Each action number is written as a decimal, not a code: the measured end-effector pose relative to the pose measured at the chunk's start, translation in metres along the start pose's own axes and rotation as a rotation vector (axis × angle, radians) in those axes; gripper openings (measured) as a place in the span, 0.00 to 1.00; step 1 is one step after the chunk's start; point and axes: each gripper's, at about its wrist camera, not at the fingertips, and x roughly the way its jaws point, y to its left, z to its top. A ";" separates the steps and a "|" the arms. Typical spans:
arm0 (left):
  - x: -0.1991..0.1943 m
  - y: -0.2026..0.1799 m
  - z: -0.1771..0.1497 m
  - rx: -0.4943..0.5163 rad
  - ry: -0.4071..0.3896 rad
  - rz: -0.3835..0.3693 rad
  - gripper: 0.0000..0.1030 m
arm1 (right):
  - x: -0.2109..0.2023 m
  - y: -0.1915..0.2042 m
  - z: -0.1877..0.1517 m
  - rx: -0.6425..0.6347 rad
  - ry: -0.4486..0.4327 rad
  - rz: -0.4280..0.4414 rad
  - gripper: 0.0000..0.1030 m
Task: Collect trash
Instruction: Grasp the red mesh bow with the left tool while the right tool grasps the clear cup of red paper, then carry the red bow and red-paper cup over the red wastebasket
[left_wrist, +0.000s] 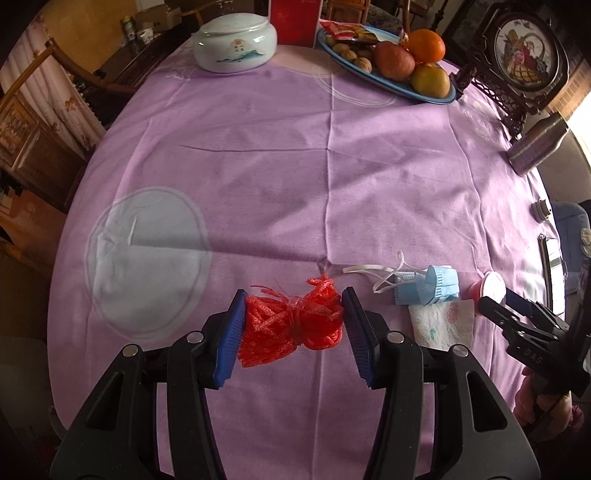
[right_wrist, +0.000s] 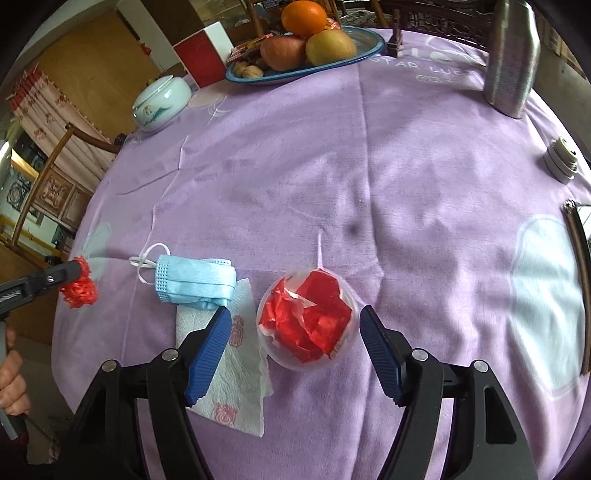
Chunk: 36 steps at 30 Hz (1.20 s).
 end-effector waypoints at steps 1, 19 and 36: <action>-0.002 0.001 -0.001 -0.003 -0.002 0.002 0.50 | 0.002 0.001 0.000 -0.003 -0.001 -0.008 0.69; -0.039 0.018 -0.017 -0.039 -0.075 -0.048 0.50 | -0.061 0.018 -0.013 -0.030 -0.122 -0.017 0.54; -0.089 0.114 -0.073 -0.242 -0.168 0.000 0.50 | -0.089 0.093 -0.016 -0.143 -0.143 0.103 0.54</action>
